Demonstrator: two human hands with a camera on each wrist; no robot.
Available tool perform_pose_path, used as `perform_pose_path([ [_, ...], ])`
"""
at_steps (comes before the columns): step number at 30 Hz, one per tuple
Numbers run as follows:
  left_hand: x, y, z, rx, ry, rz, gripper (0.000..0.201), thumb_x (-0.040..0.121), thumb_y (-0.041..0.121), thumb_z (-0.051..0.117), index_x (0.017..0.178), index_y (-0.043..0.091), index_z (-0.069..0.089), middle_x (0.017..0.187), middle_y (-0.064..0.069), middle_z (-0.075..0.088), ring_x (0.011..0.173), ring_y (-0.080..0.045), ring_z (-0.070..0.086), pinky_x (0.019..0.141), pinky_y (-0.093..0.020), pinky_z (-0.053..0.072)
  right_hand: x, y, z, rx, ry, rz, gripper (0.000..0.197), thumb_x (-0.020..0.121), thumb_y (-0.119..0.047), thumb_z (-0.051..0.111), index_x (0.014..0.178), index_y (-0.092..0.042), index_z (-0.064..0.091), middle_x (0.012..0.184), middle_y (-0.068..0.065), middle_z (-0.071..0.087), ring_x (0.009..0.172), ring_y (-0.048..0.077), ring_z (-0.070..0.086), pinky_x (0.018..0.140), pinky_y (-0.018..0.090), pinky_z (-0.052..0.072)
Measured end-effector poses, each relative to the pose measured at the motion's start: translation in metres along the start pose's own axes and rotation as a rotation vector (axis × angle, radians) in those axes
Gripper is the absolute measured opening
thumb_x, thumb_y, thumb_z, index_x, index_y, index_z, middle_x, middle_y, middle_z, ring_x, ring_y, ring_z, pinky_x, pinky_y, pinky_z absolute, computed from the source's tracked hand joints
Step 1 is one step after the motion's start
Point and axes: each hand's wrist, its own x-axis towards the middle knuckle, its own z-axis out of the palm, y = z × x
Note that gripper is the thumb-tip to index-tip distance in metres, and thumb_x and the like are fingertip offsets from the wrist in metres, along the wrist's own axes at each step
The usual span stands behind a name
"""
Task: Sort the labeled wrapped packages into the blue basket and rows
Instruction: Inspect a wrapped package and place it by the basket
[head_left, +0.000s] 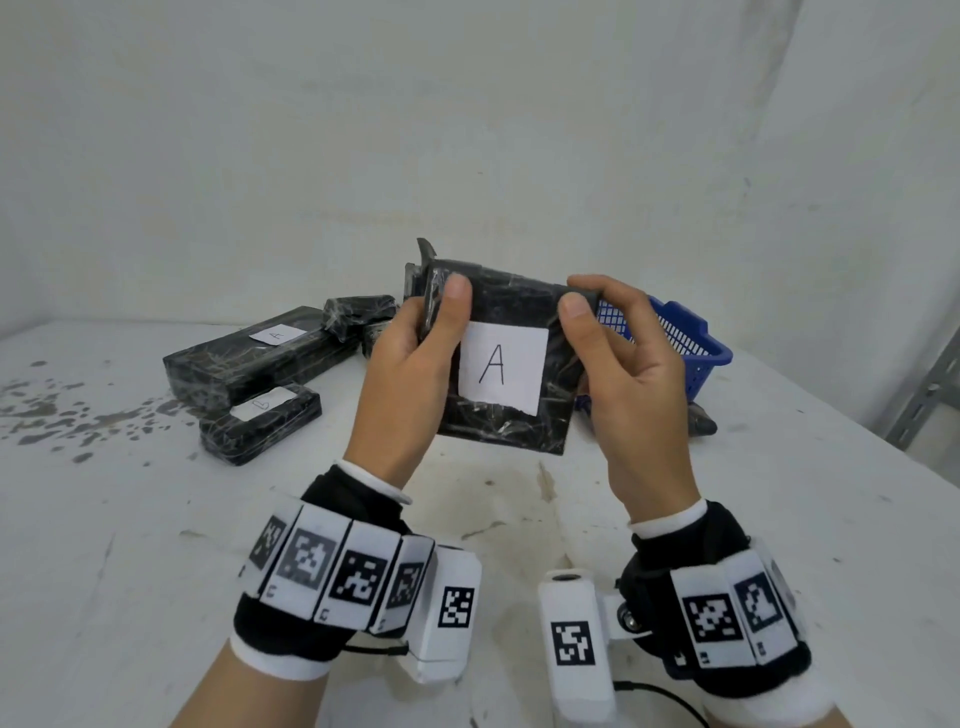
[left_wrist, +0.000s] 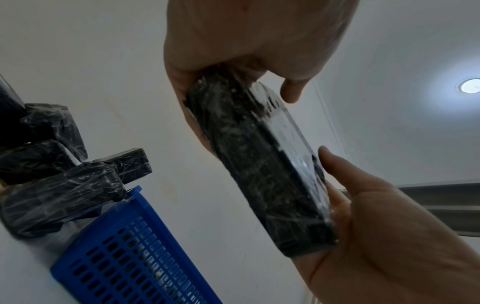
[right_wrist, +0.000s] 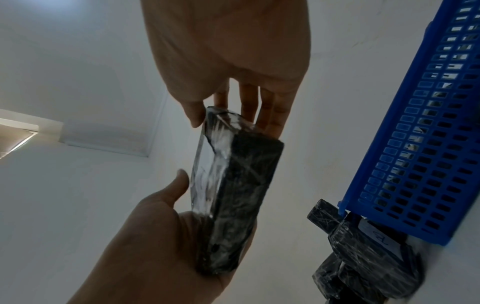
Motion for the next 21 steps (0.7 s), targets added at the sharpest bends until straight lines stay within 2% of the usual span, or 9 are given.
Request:
perform_pose_path([
  [3,-0.001,0.000,0.000,-0.007,0.002,0.030,0.031,0.095,0.040,0.056,0.106,0.014,0.067,0.101,0.001,0.074,0.096,-0.015,0.070,0.089,-0.034,0.054,0.000,0.000,0.000,0.006,-0.011,0.000,0.023,0.080,-0.035,0.072,0.097,-0.023,0.062,0.091,0.021,0.072,0.079,0.025,0.068,0.077,0.050,0.057],
  [6,-0.001,0.000,-0.002,0.002,-0.019,0.069,0.030,0.091,0.039,0.060,0.100,0.012,0.070,0.093,-0.001,0.075,0.087,-0.016,0.071,0.077,-0.027,0.055,0.001,0.000,-0.002,0.001,-0.048,-0.004,0.026,0.075,-0.029,0.077,0.092,-0.021,0.058,0.090,0.015,0.073,0.080,0.023,0.070,0.074,0.043,0.059],
  [9,0.000,-0.001,-0.004,0.047,-0.004,0.096,0.047,0.084,0.052,0.061,0.115,0.017,0.065,0.099,0.001,0.073,0.089,-0.008,0.069,0.076,-0.019,0.054,0.003,0.000,-0.004,0.040,0.015,-0.025,0.026,0.076,-0.027,0.075,0.091,-0.019,0.056,0.083,0.007,0.069,0.074,0.015,0.067,0.067,0.029,0.057],
  [12,0.003,-0.003,-0.006,0.030,-0.039,-0.011,0.052,0.078,0.044,0.069,0.120,0.017,0.053,0.100,0.001,0.069,0.076,-0.005,0.070,0.067,-0.023,0.057,0.006,0.002,-0.006,0.080,0.118,-0.004,0.022,0.083,-0.023,0.073,0.089,-0.019,0.052,0.079,-0.007,0.062,0.067,0.005,0.061,0.064,0.023,0.052],
  [15,0.003,-0.004,-0.006,0.028,-0.022,-0.038,0.042,0.081,0.035,0.072,0.113,0.016,0.051,0.102,-0.002,0.068,0.074,-0.006,0.070,0.063,-0.028,0.059,0.008,0.004,-0.009,0.040,0.120,0.051,0.019,0.089,-0.021,0.073,0.094,-0.017,0.055,0.076,-0.011,0.060,0.069,0.004,0.060,0.066,0.027,0.052],
  [16,0.004,-0.004,-0.006,0.019,0.007,-0.010,0.039,0.081,0.034,0.071,0.111,0.018,0.052,0.100,-0.001,0.068,0.073,-0.004,0.069,0.062,-0.026,0.058,0.008,0.004,-0.009,0.021,0.096,0.073,0.022,0.089,-0.026,0.074,0.100,-0.017,0.057,0.077,-0.008,0.063,0.072,0.007,0.061,0.070,0.030,0.053],
  [18,0.005,-0.002,-0.008,-0.022,0.062,0.043,0.035,0.082,0.035,0.069,0.112,0.022,0.055,0.093,0.004,0.070,0.073,-0.004,0.068,0.064,-0.024,0.056,0.008,0.004,-0.008,-0.033,0.034,0.105,0.040,0.085,-0.039,0.076,0.117,-0.022,0.061,0.084,0.007,0.071,0.081,0.018,0.067,0.085,0.039,0.056],
  [19,0.006,-0.002,-0.009,-0.044,0.085,0.057,0.038,0.082,0.037,0.068,0.116,0.024,0.055,0.092,0.005,0.071,0.076,-0.005,0.069,0.068,-0.025,0.057,0.008,0.004,-0.007,-0.067,0.000,0.105,0.044,0.084,-0.043,0.076,0.123,-0.027,0.062,0.090,0.014,0.072,0.088,0.026,0.069,0.093,0.044,0.055],
  [21,0.007,-0.001,-0.010,-0.060,0.127,0.055,0.058,0.075,0.048,0.068,0.125,0.023,0.053,0.101,0.005,0.072,0.089,-0.007,0.069,0.083,-0.028,0.057,0.007,0.005,-0.007,-0.150,-0.049,0.076,0.034,0.085,-0.046,0.073,0.116,-0.034,0.067,0.093,0.013,0.074,0.097,0.032,0.069,0.097,0.054,0.052],
])
